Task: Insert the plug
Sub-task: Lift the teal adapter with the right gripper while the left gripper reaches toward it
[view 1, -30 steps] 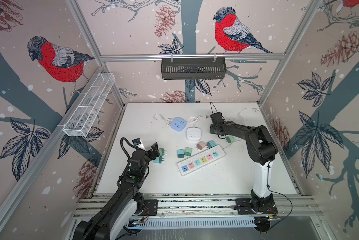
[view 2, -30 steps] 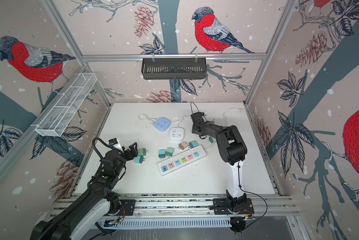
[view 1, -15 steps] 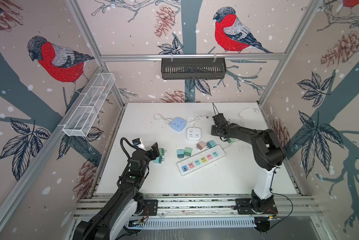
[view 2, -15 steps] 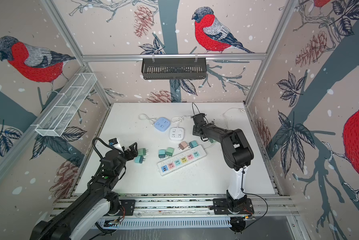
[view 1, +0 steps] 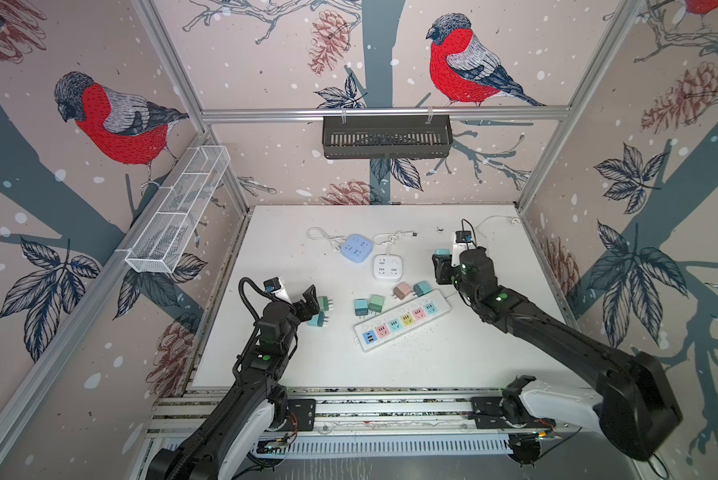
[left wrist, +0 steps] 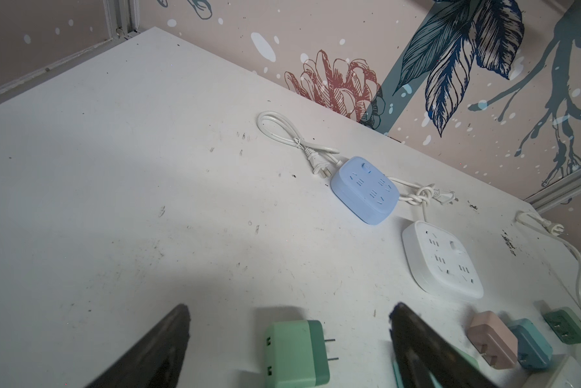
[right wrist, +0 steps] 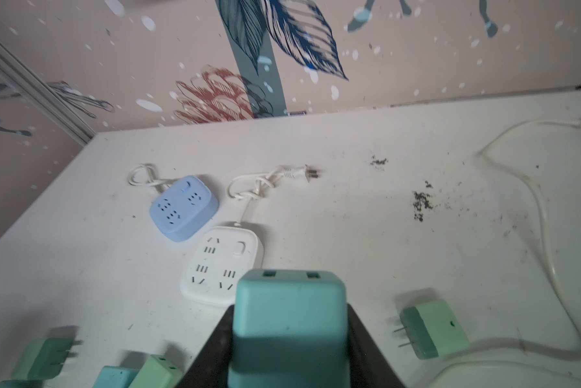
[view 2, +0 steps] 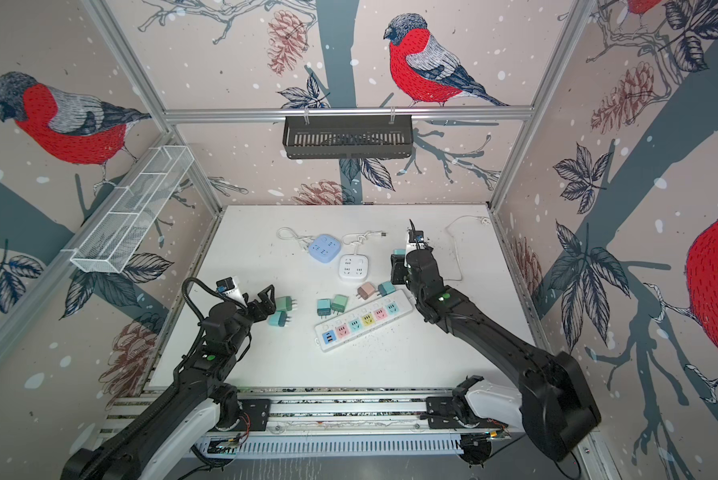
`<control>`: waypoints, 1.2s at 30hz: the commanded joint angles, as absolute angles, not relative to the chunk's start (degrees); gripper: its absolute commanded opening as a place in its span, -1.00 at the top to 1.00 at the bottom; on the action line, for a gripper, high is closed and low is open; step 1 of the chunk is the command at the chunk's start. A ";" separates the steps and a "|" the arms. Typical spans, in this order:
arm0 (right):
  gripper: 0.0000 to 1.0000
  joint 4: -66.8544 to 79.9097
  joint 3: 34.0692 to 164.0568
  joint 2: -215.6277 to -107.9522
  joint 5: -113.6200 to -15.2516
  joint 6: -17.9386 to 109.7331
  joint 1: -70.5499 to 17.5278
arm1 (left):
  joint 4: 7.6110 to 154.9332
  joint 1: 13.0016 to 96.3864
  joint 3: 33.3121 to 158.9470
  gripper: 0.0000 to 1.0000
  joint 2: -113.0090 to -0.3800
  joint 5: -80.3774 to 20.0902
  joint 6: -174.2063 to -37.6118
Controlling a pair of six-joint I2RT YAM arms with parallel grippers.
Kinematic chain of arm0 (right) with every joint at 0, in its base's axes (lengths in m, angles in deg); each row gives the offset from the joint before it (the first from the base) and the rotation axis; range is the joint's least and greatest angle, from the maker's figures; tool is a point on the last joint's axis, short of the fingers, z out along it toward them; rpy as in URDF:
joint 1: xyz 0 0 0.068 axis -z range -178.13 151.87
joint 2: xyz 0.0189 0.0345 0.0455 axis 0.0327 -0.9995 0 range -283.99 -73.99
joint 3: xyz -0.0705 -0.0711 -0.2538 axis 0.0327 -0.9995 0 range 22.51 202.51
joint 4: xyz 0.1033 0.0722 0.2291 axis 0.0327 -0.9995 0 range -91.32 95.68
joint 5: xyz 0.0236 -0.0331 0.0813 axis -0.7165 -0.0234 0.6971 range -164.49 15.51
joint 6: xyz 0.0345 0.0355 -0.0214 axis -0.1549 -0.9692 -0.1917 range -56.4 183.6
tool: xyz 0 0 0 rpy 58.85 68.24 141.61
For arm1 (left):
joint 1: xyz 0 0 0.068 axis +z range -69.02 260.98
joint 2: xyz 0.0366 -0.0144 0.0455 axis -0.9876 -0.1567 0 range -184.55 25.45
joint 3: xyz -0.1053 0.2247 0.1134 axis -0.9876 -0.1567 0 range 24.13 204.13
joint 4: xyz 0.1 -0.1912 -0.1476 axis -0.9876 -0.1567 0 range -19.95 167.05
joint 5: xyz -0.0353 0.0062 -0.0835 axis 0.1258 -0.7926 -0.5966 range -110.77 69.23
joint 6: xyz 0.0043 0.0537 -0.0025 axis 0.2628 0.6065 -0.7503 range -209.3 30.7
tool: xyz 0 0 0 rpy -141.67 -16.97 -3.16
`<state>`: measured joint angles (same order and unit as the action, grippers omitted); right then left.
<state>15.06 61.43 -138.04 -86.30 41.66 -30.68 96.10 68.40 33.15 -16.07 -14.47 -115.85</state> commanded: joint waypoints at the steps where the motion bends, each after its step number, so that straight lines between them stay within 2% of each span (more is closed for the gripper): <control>1: 0.61 26.80 55.73 -131.32 -86.00 45.61 -31.91 | 99.13 68.24 32.84 -0.87 -15.78 -13.26 -115.85; 8: 0.64 43.24 45.09 -121.01 -90.53 53.74 -32.20 | 100.26 68.26 33.13 -0.87 -16.80 -12.59 -115.30; 15: 0.89 58.63 38.87 -119.95 -84.62 62.20 -32.15 | 100.75 68.29 33.09 -0.86 -15.61 -13.20 -114.55; 24: 0.82 75.94 24.64 -112.36 -64.99 73.74 -32.38 | 105.61 68.24 34.97 -0.83 -7.64 -35.54 -116.20; 28: 0.88 70.99 25.81 -111.78 -61.84 75.02 -32.52 | 102.87 68.26 38.88 -0.75 -5.19 -42.65 -115.33; 30: 0.88 68.65 27.00 -112.02 -61.56 74.75 -32.75 | 99.75 68.27 41.41 -0.53 -5.29 -43.48 -115.59; 33: 0.89 66.87 27.85 -112.90 -59.33 76.62 -33.73 | 99.76 67.77 42.83 -0.34 -5.66 -47.33 -115.85; 36: 0.86 67.64 27.42 -114.99 -58.95 80.82 -35.61 | 98.77 64.30 45.36 -0.37 -6.22 -48.40 -113.12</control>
<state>67.17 27.24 -113.87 -60.95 76.31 -34.64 99.31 66.20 43.29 -5.84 -44.54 -114.86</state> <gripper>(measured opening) 0.438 0.681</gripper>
